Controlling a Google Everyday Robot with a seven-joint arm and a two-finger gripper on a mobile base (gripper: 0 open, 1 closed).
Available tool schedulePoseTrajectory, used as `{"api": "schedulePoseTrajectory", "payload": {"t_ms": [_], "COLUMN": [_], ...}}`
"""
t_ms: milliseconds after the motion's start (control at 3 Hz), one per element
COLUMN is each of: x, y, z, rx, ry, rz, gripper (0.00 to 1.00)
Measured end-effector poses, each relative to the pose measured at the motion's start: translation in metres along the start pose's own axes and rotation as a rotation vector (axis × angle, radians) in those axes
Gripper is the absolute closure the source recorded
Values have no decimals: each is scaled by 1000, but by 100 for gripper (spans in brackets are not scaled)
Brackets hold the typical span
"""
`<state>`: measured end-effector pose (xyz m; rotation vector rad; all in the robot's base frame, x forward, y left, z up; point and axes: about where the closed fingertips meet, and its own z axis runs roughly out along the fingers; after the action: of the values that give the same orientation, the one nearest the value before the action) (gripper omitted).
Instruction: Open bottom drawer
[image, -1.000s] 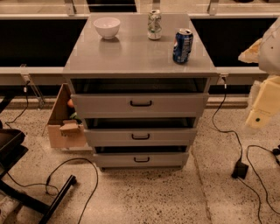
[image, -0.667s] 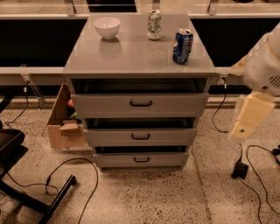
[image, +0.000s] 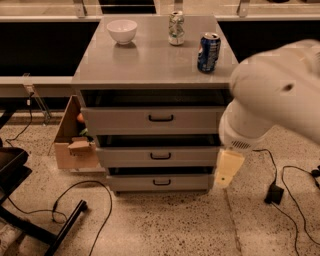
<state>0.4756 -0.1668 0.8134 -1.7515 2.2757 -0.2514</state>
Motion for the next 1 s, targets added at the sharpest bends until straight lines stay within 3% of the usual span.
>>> {"api": "schedulePoseTrajectory", "payload": {"t_ms": [333,667,1000], "x": [-20,-21,-40], "y": [15,16,36], "z": [62,66,136], "rx": [1,-2,-59], "ry": [16,17,31], "rz": [-37,-39,-79], "gripper": [0,0,0]}}
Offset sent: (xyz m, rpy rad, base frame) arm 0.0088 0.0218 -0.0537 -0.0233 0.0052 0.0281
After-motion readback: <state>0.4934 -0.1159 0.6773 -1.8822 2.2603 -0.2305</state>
